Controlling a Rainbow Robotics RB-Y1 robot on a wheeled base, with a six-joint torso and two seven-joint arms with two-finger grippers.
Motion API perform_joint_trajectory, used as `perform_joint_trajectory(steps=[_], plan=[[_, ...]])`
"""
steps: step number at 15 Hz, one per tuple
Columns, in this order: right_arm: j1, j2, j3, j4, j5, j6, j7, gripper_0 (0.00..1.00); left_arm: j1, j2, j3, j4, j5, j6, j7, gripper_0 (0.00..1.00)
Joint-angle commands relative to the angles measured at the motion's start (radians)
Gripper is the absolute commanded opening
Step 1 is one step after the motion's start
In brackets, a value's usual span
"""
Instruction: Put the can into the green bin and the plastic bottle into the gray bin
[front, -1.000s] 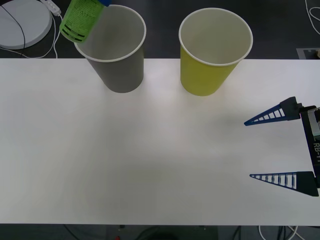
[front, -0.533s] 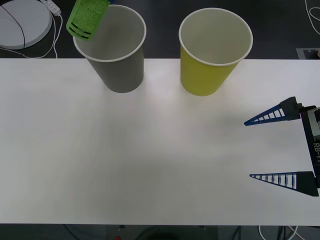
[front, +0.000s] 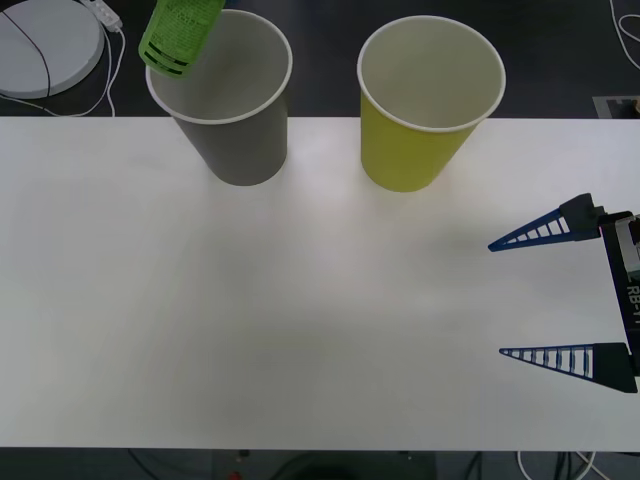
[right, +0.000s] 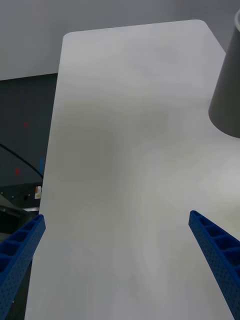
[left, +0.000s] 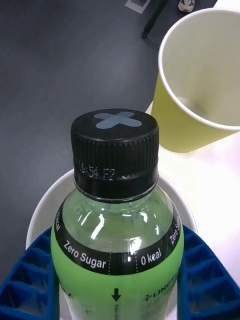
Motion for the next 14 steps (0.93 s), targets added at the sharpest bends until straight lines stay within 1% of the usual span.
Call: perform_joint_trajectory(steps=[1,10,12,14], plan=[[0.000,0.000,0.000,0.000,0.000,0.000,0.000,1.00,0.000,0.001,0.000,0.001,0.000,0.002,0.000,1.00],[0.000,0.000,0.000,0.000,0.000,0.000,0.000,1.00,0.003,0.004,0.000,0.002,0.007,-0.001,-0.003,1.00],[0.000,0.000,0.000,0.000,0.000,0.000,0.000,1.00,0.010,0.018,-0.001,-0.008,0.021,-0.001,-0.008,1.00],[0.000,0.000,0.000,0.000,0.000,0.000,0.000,1.00,0.028,0.048,-0.003,-0.053,0.027,0.002,-0.008,1.00]])
